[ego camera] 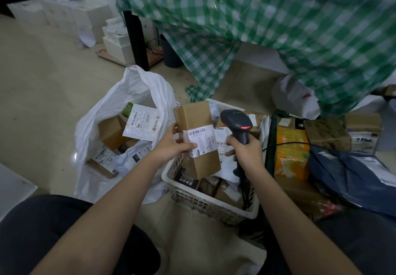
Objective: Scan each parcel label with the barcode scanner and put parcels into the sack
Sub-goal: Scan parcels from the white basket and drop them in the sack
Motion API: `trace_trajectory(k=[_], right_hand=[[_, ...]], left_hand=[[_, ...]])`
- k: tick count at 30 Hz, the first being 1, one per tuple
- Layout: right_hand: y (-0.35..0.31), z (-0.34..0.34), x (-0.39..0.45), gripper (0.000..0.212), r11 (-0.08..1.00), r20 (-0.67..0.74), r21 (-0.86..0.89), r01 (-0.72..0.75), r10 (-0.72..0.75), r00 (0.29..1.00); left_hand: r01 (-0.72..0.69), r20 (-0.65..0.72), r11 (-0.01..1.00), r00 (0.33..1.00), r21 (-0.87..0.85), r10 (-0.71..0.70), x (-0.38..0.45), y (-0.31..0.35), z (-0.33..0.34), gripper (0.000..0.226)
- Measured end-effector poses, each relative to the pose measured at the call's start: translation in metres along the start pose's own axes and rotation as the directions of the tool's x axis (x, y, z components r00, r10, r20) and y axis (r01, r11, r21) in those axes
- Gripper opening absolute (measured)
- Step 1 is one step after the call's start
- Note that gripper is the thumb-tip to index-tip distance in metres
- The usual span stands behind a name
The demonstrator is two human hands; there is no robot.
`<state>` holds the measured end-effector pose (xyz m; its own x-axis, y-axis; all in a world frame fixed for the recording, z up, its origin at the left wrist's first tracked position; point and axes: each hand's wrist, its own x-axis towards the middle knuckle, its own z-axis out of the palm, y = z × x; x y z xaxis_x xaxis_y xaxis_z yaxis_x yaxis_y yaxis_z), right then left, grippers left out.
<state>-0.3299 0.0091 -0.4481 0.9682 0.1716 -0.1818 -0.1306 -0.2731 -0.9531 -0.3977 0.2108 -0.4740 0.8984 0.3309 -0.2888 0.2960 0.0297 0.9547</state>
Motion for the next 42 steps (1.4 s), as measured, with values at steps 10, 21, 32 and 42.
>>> trace_trajectory(k=[10,21,32,42], right_hand=[[0.006,-0.018,-0.043,0.028,0.992,0.207,-0.112,-0.060,0.082,0.975],[-0.001,-0.019,-0.052,0.026,0.995,0.241,-0.093,-0.043,0.064,0.968],[-0.041,0.054,-0.033,0.021,0.996,0.127,0.089,-0.017,0.005,0.992],[-0.062,0.182,0.046,0.038,0.967,0.062,-0.242,0.075,-0.062,0.996]], left_hand=[[-0.074,-0.038,0.996,0.996,0.040,0.075,0.006,0.013,0.010,0.096],[-0.109,-0.039,0.992,0.993,0.064,0.111,-0.009,0.016,0.004,0.097],[-0.189,-0.307,0.982,0.935,-0.006,0.178,-0.059,0.020,-0.087,0.068],[-0.106,-0.553,0.980,0.813,0.167,0.182,-0.050,0.003,-0.192,0.076]])
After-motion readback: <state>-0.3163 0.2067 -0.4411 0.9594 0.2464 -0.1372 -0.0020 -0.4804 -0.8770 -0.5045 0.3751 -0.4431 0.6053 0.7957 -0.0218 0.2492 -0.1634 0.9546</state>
